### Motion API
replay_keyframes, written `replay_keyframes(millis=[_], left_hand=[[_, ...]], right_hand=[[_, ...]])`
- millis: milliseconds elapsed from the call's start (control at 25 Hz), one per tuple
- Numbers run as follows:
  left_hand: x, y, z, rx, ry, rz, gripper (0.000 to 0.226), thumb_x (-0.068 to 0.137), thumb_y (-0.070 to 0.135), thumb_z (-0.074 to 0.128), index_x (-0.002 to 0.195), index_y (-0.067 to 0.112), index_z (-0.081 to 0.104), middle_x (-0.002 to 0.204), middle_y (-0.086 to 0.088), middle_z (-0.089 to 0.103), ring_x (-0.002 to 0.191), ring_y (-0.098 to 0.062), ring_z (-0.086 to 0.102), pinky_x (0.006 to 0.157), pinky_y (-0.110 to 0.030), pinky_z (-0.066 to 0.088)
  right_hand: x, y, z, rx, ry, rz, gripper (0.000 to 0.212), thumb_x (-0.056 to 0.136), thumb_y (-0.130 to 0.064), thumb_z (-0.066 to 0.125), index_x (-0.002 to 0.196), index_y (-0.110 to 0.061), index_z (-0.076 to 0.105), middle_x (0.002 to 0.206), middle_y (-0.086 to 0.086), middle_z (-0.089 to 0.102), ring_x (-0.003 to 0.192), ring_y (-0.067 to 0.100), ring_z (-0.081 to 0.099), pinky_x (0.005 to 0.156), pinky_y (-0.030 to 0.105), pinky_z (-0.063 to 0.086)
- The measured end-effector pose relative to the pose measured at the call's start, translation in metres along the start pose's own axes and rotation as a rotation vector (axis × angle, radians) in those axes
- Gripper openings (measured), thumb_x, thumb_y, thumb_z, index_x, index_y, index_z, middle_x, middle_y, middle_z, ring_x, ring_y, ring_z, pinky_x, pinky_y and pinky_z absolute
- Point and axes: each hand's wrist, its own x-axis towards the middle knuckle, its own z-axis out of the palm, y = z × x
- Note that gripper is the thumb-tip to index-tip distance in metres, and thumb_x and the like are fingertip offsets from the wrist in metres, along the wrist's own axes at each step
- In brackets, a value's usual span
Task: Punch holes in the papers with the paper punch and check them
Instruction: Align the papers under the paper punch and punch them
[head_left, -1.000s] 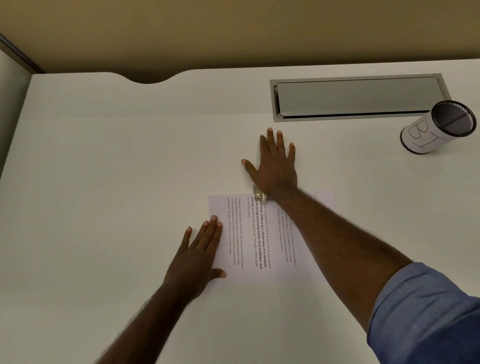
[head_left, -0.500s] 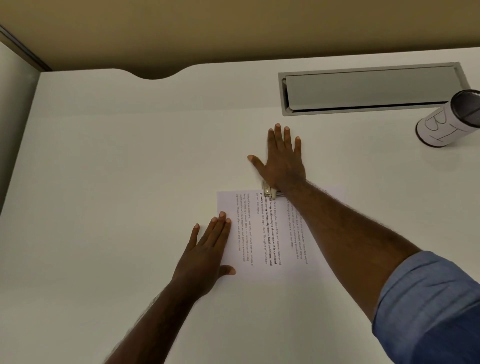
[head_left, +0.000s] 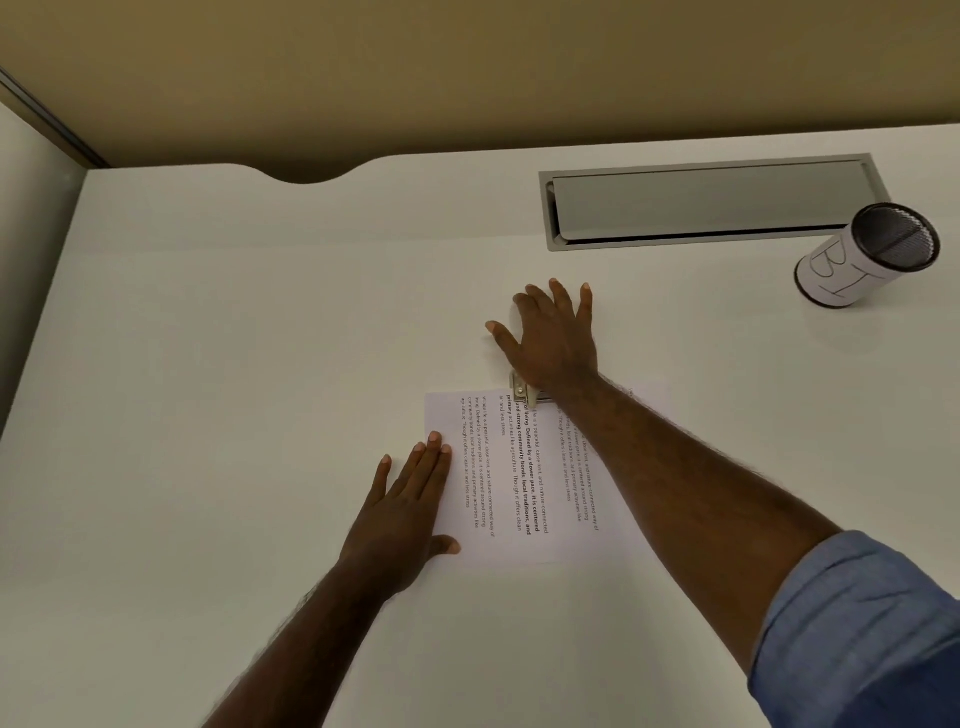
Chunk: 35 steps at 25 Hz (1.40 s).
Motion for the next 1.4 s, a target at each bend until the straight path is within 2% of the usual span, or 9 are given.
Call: replay_keyframes(millis=[160, 280, 400, 480, 560, 800, 960, 1080, 1400], left_hand=[[-0.001, 0.000, 0.000, 0.008, 0.016, 0.010, 0.107, 0.087, 0.054, 0.056, 0.137, 0.021, -0.032, 0.147, 0.001, -0.035, 0.137, -0.015, -0.027, 0.110, -0.038, -0.022], [-0.002, 0.000, 0.000, 0.025, 0.024, 0.019, 0.107, 0.087, 0.055, 0.055, 0.137, 0.019, -0.032, 0.148, 0.000, -0.035, 0.137, -0.016, -0.027, 0.111, -0.039, -0.021], [-0.001, -0.001, 0.000, 0.028, 0.020, 0.020, 0.107, 0.087, 0.056, 0.054, 0.137, 0.018, -0.033, 0.148, -0.001, -0.035, 0.138, -0.016, -0.027, 0.111, -0.039, -0.021], [-0.001, -0.001, 0.000, 0.023, 0.019, 0.021, 0.108, 0.087, 0.056, 0.055, 0.137, 0.018, -0.032, 0.148, 0.000, -0.035, 0.138, -0.016, -0.026, 0.111, -0.038, -0.021], [-0.001, -0.001, -0.001, 0.016, 0.014, 0.016, 0.109, 0.086, 0.055, 0.055, 0.137, 0.017, -0.033, 0.148, 0.000, -0.035, 0.139, -0.015, -0.025, 0.111, -0.038, -0.021], [-0.001, 0.000, -0.003, 0.011, -0.013, 0.005, 0.109, 0.087, 0.055, 0.056, 0.136, 0.016, -0.033, 0.147, 0.001, -0.035, 0.137, -0.014, -0.027, 0.110, -0.038, -0.022], [-0.002, 0.001, -0.003, 0.002, -0.020, 0.006, 0.108, 0.087, 0.054, 0.056, 0.136, 0.016, -0.032, 0.147, 0.001, -0.034, 0.137, -0.013, -0.027, 0.110, -0.038, -0.022], [-0.002, 0.001, -0.004, 0.004, -0.025, 0.004, 0.108, 0.087, 0.055, 0.055, 0.136, 0.016, -0.033, 0.147, 0.000, -0.034, 0.136, -0.014, -0.026, 0.110, -0.038, -0.023], [-0.002, 0.007, -0.008, 0.025, -0.025, 0.004, 0.108, 0.087, 0.050, 0.059, 0.146, 0.011, -0.023, 0.148, -0.003, -0.032, 0.147, -0.020, -0.015, 0.113, -0.039, -0.018]], right_hand=[[-0.006, 0.008, -0.022, 0.144, 0.178, -0.016, 0.054, 0.094, -0.058, 0.031, 0.119, -0.019, 0.059, 0.132, 0.000, 0.057, 0.131, 0.021, 0.042, 0.114, 0.056, 0.008], [-0.020, 0.052, -0.045, 0.416, 0.367, 0.057, 0.031, 0.093, -0.045, 0.044, 0.097, -0.021, 0.063, 0.103, -0.002, 0.068, 0.099, 0.020, 0.063, 0.098, 0.044, 0.039], [-0.047, 0.102, -0.051, 0.397, -0.008, 0.205, 0.009, 0.086, -0.025, 0.059, 0.093, -0.026, 0.065, 0.100, 0.000, 0.061, 0.096, 0.024, 0.062, 0.089, 0.041, 0.043], [-0.062, 0.111, -0.042, 0.295, -0.338, 0.211, 0.024, 0.080, -0.029, 0.069, 0.103, -0.030, 0.065, 0.116, 0.003, 0.052, 0.115, 0.026, 0.049, 0.096, 0.043, 0.035], [-0.066, 0.108, -0.035, 0.220, -0.452, 0.138, 0.042, 0.073, -0.046, 0.074, 0.111, -0.033, 0.061, 0.126, 0.004, 0.044, 0.123, 0.027, 0.037, 0.098, 0.044, 0.030], [-0.059, 0.121, -0.043, 0.052, -0.474, 0.178, 0.062, 0.062, -0.061, 0.077, 0.108, -0.022, 0.062, 0.122, 0.007, 0.049, 0.120, 0.028, 0.041, 0.098, 0.045, 0.034], [-0.080, 0.143, -0.048, 0.514, -0.435, 0.318, 0.041, 0.066, -0.037, 0.084, 0.089, -0.008, 0.066, 0.096, 0.009, 0.068, 0.090, 0.026, 0.062, 0.074, 0.034, 0.047], [-0.110, 0.148, -0.046, 0.845, -0.365, 0.476, 0.027, 0.072, -0.024, 0.082, 0.071, -0.010, 0.059, 0.071, 0.005, 0.064, 0.066, 0.020, 0.057, 0.061, 0.030, 0.043], [-0.192, 0.134, -0.018, 0.994, -0.196, 0.673, 0.014, 0.085, -0.016, 0.069, 0.088, -0.004, 0.070, 0.087, 0.013, 0.074, 0.082, 0.031, 0.071, 0.078, 0.046, 0.056]])
